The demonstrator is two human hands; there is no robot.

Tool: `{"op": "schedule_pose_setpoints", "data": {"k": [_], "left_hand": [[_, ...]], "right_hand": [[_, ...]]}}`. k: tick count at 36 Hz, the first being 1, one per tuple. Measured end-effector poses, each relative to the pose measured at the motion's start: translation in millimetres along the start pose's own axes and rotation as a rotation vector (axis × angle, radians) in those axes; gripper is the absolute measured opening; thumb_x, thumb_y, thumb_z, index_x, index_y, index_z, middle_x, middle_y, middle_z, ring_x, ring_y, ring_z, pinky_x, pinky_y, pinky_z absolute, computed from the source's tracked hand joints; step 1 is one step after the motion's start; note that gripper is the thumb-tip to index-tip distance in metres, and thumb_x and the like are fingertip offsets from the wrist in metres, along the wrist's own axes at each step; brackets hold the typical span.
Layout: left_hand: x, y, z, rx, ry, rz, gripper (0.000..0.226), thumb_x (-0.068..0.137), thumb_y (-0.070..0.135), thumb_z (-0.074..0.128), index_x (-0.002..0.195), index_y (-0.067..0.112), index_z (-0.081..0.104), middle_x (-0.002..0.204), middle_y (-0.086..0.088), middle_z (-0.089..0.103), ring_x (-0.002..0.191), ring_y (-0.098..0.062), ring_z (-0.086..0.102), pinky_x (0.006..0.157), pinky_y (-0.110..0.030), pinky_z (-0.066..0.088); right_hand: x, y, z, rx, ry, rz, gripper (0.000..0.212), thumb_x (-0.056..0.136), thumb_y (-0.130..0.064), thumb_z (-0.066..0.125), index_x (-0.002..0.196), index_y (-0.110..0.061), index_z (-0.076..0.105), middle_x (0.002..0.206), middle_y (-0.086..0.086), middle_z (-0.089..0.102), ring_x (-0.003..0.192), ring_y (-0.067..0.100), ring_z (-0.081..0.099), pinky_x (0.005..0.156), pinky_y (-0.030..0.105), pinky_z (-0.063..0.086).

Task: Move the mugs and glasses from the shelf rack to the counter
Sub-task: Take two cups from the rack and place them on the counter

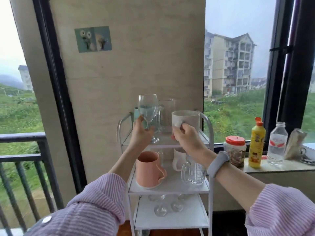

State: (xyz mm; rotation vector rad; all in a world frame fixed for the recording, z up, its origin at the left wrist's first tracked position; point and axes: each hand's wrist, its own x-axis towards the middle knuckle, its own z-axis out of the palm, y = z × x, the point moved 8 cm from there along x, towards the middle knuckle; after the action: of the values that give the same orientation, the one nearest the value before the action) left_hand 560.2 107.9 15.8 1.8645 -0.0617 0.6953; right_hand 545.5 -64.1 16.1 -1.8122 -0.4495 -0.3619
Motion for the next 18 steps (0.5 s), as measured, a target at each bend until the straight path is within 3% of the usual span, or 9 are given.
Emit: {"op": "schedule_pose_setpoints", "data": {"k": [1,3,7,9,12,14,18], "left_hand": [[0,-1,0,0.016,0.017,-0.002,0.054,0.088,0.015,0.058,0.136,0.015,0.035,0.135,-0.013,0.038,0.107,-0.029,0.057,0.093,-0.045,0.051],[-2,0,-2,0.021,0.071,0.016,0.055,0.087,0.019,0.059,0.136,0.016,0.034,0.135,-0.013,0.030,0.106,-0.030,0.056,0.095,-0.040,0.048],[-9,8,-2,-0.036,0.153,0.098,0.043,0.088,0.022,0.058,0.125,0.010,0.040,0.119,-0.010,0.042,0.104,-0.035,0.054,0.092,-0.047,0.048],[-11,10,0,-0.087,0.140,0.108,0.038,0.089,0.023,0.058,0.121,0.010,0.041,0.107,-0.010,0.054,0.093,-0.033,0.059,0.084,-0.048,0.051],[-14,14,1,-0.146,0.099,0.129,0.033,0.089,0.022,0.059,0.115,0.013,0.042,0.086,-0.003,0.059,0.060,-0.019,0.057,0.056,-0.027,0.052],[-15,16,0,-0.127,0.101,0.153,0.030,0.088,0.022,0.060,0.111,0.014,0.043,0.082,-0.004,0.059,0.052,-0.014,0.053,0.043,-0.015,0.044],[-22,21,-7,-0.112,0.118,0.170,0.031,0.085,0.024,0.063,0.109,0.014,0.046,0.070,0.001,0.058,0.041,-0.005,0.049,0.040,-0.012,0.041]], "right_hand": [[-2,1,-3,0.026,0.009,0.019,0.026,0.092,-0.021,0.043,0.087,-0.001,0.060,0.079,0.006,0.062,0.080,0.024,0.059,0.076,0.036,0.049],[-4,1,-7,0.059,0.007,0.060,0.027,0.091,-0.022,0.042,0.085,-0.003,0.061,0.077,0.007,0.060,0.074,0.020,0.055,0.066,0.030,0.046],[-7,2,-12,0.133,-0.016,0.142,0.027,0.093,-0.024,0.039,0.072,-0.015,0.053,0.065,0.003,0.052,0.064,0.014,0.047,0.057,0.023,0.036],[-8,3,-12,0.189,-0.034,0.202,0.029,0.095,-0.027,0.037,0.072,-0.016,0.051,0.061,0.002,0.049,0.060,0.015,0.044,0.056,0.025,0.033],[-8,5,-9,0.288,-0.036,0.286,0.033,0.096,-0.036,0.035,0.072,-0.016,0.047,0.055,-0.001,0.043,0.053,0.013,0.040,0.054,0.026,0.031],[-7,5,-8,0.332,-0.004,0.298,0.035,0.096,-0.037,0.034,0.068,-0.017,0.042,0.053,-0.001,0.037,0.049,0.012,0.033,0.052,0.025,0.027],[-11,5,-14,0.292,0.084,0.208,0.038,0.096,-0.029,0.034,0.060,-0.018,0.038,0.053,0.000,0.033,0.048,0.013,0.029,0.048,0.025,0.023]]}}
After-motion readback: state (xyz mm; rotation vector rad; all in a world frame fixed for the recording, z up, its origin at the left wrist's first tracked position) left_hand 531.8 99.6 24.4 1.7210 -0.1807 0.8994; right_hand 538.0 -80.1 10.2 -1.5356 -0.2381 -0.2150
